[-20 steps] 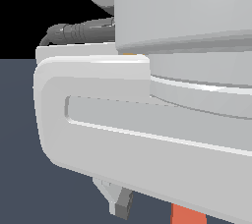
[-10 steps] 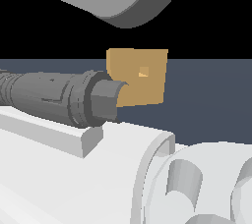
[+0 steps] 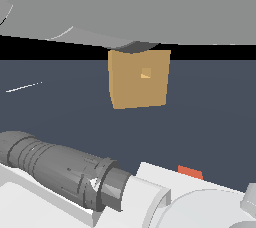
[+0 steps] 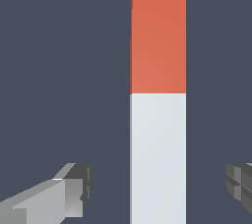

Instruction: Insert the peg into the horizontal hole in a box.

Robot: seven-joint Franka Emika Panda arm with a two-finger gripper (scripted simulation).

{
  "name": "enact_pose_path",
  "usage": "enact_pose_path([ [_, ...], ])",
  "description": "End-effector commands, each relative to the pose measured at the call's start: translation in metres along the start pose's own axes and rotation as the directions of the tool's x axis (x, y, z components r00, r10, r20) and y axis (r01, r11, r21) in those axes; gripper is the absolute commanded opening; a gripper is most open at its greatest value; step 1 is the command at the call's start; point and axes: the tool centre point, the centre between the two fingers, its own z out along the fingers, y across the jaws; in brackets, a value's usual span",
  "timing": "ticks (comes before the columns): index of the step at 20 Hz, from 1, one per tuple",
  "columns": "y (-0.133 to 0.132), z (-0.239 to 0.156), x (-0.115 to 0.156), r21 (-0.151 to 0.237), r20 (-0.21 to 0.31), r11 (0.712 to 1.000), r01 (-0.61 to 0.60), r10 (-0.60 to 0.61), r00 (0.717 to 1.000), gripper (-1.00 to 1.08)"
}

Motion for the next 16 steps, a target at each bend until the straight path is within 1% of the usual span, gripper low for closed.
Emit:
enact_pose_path([
  [1, -0.001, 0.015, 0.0, 0.002, 0.0, 1.0, -0.001, 0.001, 1.0, 1.0],
  [5, -0.001, 0.028, 0.0, 0.002, 0.0, 1.0, -0.001, 0.001, 1.0, 1.0],
  [9, 0.001, 0.028, -0.001, 0.002, 0.0, 1.0, -0.001, 0.001, 1.0, 1.0],
  [10, 0.001, 0.028, -0.001, 0.002, 0.0, 1.0, -0.001, 0.001, 1.0, -1.0],
  [16, 0.001, 0.028, -0.001, 0.002, 0.0, 1.0, -0.001, 0.001, 1.0, -1.0],
])
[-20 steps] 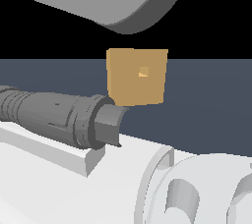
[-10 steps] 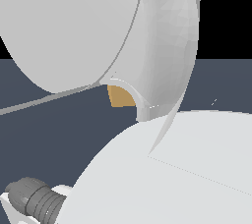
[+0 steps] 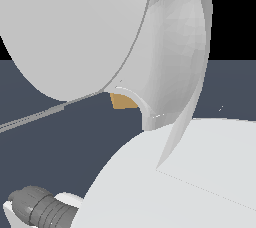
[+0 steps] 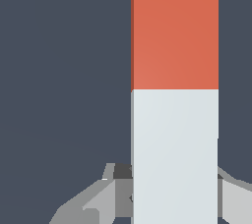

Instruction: Insert the peg into the horizontal hole in a box.

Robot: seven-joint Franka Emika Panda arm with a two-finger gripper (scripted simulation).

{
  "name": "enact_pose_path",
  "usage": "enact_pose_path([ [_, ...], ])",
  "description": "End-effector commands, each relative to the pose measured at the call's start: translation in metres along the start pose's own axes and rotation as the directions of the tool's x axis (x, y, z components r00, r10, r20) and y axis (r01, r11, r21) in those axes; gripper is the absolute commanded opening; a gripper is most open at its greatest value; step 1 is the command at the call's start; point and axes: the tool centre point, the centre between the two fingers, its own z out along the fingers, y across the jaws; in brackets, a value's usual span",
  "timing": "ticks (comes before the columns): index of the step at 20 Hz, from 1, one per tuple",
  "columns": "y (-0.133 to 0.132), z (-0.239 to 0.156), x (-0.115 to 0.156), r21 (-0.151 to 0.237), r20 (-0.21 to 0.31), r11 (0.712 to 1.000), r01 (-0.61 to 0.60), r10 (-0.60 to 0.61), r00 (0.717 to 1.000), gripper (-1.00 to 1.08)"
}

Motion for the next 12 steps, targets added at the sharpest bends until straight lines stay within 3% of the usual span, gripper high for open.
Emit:
enact_pose_path([
  [1, 0.0, 0.0, 0.0, -0.001, 0.0, 1.0, 0.0, 0.0, 1.0, -1.0],
  [7, 0.001, -0.002, 0.005, 0.0, 0.0, 1.0, 0.01, -0.01, 1.0, -1.0],
  [12, 0.004, -0.014, 0.038, 0.0, 0.001, 0.998, 0.068, -0.068, 0.998, -1.0],
])
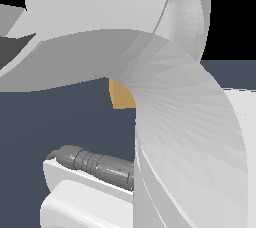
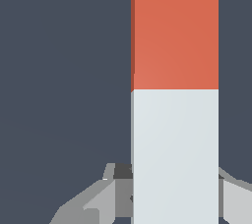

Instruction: Insert the peg into the horizontal hole in a box.

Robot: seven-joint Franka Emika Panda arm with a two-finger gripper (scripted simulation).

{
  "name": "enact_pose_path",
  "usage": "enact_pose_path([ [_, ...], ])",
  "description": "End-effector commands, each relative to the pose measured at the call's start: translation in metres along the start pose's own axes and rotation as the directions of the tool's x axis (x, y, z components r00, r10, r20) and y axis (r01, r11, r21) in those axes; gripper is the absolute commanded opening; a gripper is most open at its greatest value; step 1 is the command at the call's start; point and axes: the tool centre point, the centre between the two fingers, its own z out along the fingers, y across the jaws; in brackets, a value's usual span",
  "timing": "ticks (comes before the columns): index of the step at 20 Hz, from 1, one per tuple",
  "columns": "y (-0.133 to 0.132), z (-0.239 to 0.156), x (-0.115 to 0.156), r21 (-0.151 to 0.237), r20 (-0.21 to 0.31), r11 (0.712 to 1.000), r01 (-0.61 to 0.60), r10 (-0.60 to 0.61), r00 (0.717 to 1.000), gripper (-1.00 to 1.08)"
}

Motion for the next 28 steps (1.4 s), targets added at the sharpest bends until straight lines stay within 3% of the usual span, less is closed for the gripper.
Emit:
enact_pose_path([
  [1, 0.004, -0.01, 0.024, -0.004, 0.0, 0.999, 0.041, -0.041, 0.999, -1.0],
  [7, 0.005, -0.043, 0.112, -0.005, 0.002, 0.981, 0.196, -0.196, 0.981, -1.0],
  [12, -0.01, -0.078, 0.206, -0.005, 0.003, 0.934, 0.358, -0.358, 0.934, -1.0],
  [17, -0.03, -0.103, 0.272, -0.005, 0.003, 0.883, 0.469, -0.469, 0.883, -1.0],
  [22, -0.045, -0.117, 0.307, -0.005, 0.003, 0.85, 0.527, -0.527, 0.85, -1.0],
  [28, -0.048, -0.119, 0.312, -0.005, 0.001, 0.845, 0.534, -0.534, 0.845, -1.0],
])
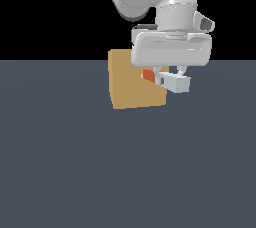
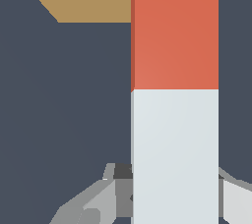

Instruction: Insert the peg into the horizontal hole in a box.

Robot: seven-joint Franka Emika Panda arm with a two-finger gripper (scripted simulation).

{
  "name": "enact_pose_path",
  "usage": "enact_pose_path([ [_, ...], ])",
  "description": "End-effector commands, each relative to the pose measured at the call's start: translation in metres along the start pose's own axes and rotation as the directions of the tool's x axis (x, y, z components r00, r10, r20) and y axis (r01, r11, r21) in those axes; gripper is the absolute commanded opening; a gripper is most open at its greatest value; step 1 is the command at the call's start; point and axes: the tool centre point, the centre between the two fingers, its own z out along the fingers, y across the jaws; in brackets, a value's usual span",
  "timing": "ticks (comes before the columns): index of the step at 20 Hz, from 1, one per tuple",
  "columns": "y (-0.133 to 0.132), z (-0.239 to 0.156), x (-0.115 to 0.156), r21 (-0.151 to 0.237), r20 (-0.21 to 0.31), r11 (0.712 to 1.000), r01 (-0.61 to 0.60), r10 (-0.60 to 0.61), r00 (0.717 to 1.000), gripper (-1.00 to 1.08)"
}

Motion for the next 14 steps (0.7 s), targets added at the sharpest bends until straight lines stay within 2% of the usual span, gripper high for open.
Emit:
enact_pose_path([
  [1, 0.0001, -0.0012, -0.002, -0.002, 0.001, 1.0, -0.003, 0.003, 1.0, -1.0],
  [11, -0.0001, -0.0006, -0.0018, -0.001, 0.0, 1.0, -0.001, 0.001, 1.0, -1.0],
  [14, -0.0005, -0.0006, 0.0055, -0.001, 0.0, 1.0, -0.001, 0.001, 1.0, -1.0],
])
